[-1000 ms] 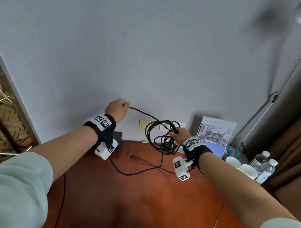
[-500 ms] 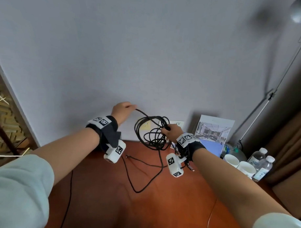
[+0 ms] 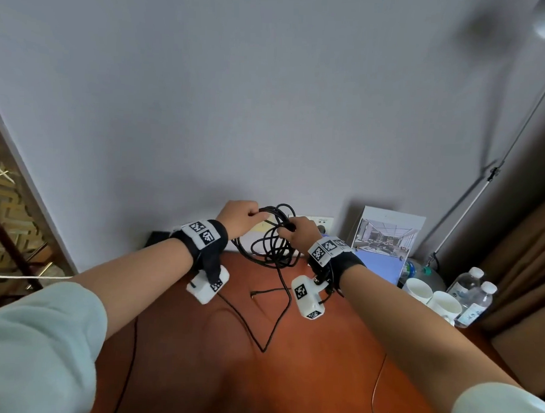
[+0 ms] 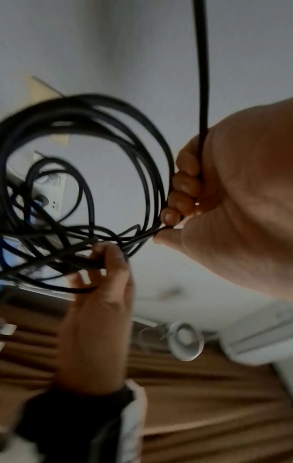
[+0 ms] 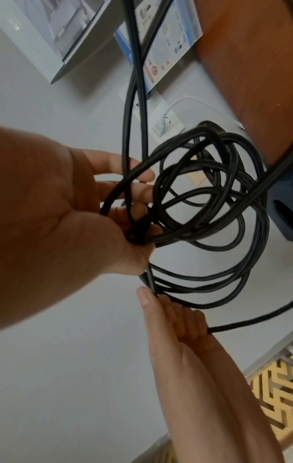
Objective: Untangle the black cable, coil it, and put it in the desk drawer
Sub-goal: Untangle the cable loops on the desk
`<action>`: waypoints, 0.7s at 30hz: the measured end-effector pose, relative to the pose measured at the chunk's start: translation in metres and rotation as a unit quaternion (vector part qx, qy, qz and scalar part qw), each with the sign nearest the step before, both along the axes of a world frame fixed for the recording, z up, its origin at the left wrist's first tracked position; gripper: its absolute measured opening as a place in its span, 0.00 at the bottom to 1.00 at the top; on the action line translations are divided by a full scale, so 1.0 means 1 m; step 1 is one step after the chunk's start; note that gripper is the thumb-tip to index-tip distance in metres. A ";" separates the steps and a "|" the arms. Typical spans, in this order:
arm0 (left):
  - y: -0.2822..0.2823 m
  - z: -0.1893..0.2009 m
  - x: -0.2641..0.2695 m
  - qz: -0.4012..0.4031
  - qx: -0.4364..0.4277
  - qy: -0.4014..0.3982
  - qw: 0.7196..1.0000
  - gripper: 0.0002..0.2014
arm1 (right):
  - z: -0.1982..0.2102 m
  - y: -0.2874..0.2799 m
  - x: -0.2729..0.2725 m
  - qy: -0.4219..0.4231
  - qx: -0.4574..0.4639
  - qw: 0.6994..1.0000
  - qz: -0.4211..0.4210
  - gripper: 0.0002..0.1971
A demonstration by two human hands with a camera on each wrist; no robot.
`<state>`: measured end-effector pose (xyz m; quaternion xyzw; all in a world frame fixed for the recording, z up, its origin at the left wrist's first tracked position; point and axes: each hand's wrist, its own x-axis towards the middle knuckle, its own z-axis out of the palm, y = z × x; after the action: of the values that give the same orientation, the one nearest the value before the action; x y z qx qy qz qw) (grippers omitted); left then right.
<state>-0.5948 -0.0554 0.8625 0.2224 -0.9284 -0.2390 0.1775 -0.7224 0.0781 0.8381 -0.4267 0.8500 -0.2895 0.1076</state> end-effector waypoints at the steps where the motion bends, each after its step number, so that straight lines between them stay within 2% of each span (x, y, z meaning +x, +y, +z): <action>1: -0.002 0.000 -0.001 0.007 0.033 0.017 0.999 0.21 | -0.001 -0.002 0.000 -0.007 -0.009 1.000 -0.006 0.09; 4: -0.018 0.003 0.005 0.047 0.190 0.114 0.974 0.16 | -0.007 0.002 -0.011 -0.025 -0.027 0.998 -0.049 0.13; 6: -0.035 0.004 0.014 0.088 0.252 0.174 0.948 0.12 | -0.015 0.009 -0.021 -0.050 -0.028 0.996 -0.067 0.13; 10: -0.063 0.002 0.030 0.161 0.313 0.259 0.899 0.11 | -0.031 0.026 -0.035 -0.067 -0.014 0.994 -0.087 0.11; 13: -0.080 -0.006 0.039 0.219 0.323 0.267 0.881 0.13 | -0.041 0.036 -0.043 -0.070 -0.007 0.992 -0.103 0.10; 14: -0.084 -0.009 0.042 0.236 0.311 0.247 0.887 0.15 | -0.044 0.039 -0.046 -0.072 -0.005 0.991 -0.109 0.10; 16: -0.087 -0.014 0.047 0.246 0.260 0.152 0.921 0.16 | -0.045 0.044 -0.048 -0.071 0.000 0.991 -0.115 0.11; 18: -0.079 -0.017 0.046 0.199 0.219 0.061 0.953 0.15 | -0.043 0.042 -0.047 -0.062 -0.010 0.991 -0.114 0.12; 21: -0.047 -0.012 0.036 0.101 0.168 -0.006 0.981 0.13 | -0.034 0.031 -0.038 -0.042 -0.027 0.996 -0.080 0.12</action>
<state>-0.5586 -0.1022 0.8504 0.3433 -0.8489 -0.3709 0.1550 -0.7608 0.1087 0.8039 -0.3478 0.8679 -0.3374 0.1089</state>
